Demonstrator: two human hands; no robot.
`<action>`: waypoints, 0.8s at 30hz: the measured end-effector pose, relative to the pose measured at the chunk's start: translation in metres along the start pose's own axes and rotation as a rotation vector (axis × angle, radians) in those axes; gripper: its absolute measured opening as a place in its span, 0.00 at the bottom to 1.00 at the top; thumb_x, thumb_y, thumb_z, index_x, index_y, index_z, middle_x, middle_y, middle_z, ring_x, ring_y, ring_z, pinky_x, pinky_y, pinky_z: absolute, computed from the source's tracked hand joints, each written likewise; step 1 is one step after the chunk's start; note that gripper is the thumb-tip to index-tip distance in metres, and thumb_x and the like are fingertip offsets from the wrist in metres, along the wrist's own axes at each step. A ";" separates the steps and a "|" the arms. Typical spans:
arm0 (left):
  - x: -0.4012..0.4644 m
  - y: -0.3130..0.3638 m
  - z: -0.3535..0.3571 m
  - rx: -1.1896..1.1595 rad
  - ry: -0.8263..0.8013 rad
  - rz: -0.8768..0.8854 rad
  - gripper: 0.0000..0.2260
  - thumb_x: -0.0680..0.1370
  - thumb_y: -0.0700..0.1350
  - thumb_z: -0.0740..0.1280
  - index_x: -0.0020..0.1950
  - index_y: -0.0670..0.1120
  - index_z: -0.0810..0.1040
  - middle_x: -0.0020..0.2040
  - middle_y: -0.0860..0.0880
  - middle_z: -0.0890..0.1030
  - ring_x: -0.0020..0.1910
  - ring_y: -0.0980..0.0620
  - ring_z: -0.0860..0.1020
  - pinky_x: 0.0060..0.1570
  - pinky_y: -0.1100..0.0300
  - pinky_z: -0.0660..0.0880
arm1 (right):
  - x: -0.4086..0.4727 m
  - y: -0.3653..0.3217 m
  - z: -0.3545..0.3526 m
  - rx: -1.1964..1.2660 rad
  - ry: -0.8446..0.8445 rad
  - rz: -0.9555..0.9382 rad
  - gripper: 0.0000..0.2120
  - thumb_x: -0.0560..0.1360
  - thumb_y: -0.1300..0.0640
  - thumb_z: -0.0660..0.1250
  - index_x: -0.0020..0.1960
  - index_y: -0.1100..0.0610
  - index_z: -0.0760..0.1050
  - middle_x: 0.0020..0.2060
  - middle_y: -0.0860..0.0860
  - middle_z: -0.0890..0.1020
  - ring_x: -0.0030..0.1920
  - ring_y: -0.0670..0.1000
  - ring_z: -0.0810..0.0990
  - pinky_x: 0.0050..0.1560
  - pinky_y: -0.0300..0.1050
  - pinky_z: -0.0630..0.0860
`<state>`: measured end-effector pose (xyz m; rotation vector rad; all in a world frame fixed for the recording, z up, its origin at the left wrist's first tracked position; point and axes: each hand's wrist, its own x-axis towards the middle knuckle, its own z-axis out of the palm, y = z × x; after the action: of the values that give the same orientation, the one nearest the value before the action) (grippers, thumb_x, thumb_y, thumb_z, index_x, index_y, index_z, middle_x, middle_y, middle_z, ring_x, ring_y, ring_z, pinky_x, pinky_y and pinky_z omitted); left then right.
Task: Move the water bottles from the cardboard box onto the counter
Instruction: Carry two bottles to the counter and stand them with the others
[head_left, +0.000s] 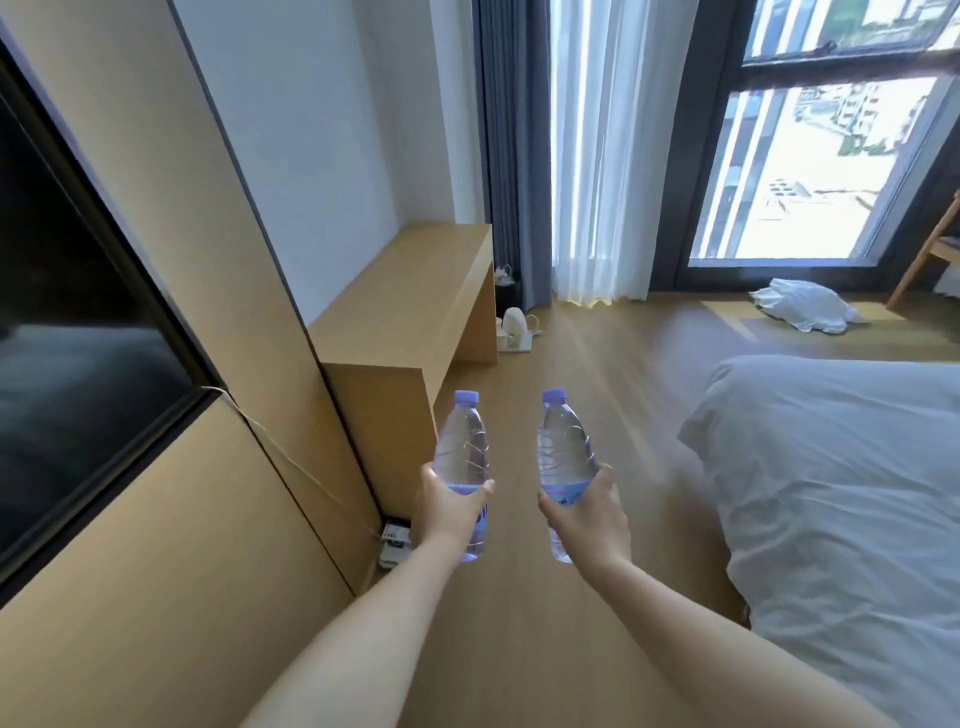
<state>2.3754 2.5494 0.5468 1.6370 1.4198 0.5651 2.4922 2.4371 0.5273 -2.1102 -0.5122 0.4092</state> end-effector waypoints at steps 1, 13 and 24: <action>0.017 0.009 0.004 0.007 0.019 0.003 0.23 0.70 0.55 0.74 0.55 0.51 0.64 0.42 0.57 0.73 0.35 0.57 0.73 0.23 0.65 0.65 | 0.018 -0.006 0.004 0.007 -0.007 -0.008 0.27 0.69 0.45 0.71 0.60 0.55 0.64 0.55 0.49 0.75 0.50 0.55 0.78 0.47 0.49 0.75; 0.275 0.097 0.070 -0.129 0.092 -0.029 0.27 0.70 0.52 0.76 0.62 0.46 0.66 0.54 0.46 0.77 0.50 0.45 0.79 0.29 0.60 0.73 | 0.281 -0.086 0.089 0.047 -0.074 -0.092 0.29 0.69 0.45 0.71 0.63 0.53 0.63 0.52 0.47 0.75 0.47 0.52 0.78 0.45 0.47 0.76; 0.455 0.168 0.096 -0.060 0.178 -0.080 0.24 0.69 0.59 0.73 0.54 0.53 0.63 0.47 0.53 0.77 0.43 0.49 0.79 0.32 0.60 0.73 | 0.472 -0.164 0.162 0.150 -0.245 -0.102 0.22 0.67 0.46 0.71 0.55 0.46 0.63 0.42 0.45 0.80 0.40 0.46 0.80 0.35 0.44 0.75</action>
<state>2.6571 2.9560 0.5468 1.5052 1.5747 0.7149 2.7890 2.8708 0.5311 -1.8913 -0.7050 0.6323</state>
